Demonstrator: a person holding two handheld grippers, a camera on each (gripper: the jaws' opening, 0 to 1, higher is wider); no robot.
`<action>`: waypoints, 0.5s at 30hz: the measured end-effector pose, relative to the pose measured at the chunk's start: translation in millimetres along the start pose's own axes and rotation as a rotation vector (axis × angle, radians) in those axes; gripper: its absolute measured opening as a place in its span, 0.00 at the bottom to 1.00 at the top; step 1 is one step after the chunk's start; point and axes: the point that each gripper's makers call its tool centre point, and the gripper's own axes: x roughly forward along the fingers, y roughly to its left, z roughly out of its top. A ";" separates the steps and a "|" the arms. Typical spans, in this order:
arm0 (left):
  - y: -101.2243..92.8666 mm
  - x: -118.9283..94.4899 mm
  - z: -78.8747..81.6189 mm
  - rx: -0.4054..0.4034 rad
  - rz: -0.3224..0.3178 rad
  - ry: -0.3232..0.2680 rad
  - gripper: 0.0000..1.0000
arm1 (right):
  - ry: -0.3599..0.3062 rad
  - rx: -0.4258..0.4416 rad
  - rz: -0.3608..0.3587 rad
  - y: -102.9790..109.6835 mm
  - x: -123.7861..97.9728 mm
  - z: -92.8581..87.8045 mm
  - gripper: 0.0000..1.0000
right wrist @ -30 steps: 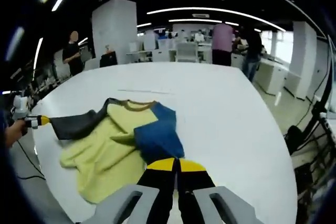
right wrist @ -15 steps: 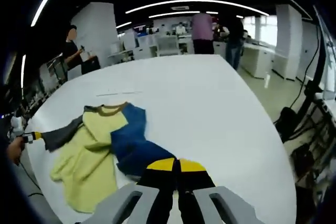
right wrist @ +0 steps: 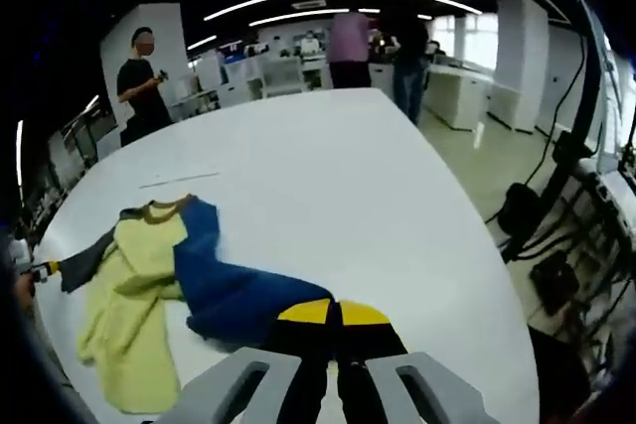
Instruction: Fold the garment on the visible template until the final outline fits inside the template.
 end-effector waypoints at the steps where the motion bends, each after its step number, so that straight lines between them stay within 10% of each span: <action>1: 1.6 2.4 0.2 0.011 0.006 0.006 0.00 | 0.007 0.009 -0.011 -4.2 0.5 -1.0 0.00; 15: 19.5 20.1 -13.1 0.051 0.038 0.085 0.00 | 0.085 -0.039 -0.097 -48.2 16.5 -9.3 0.00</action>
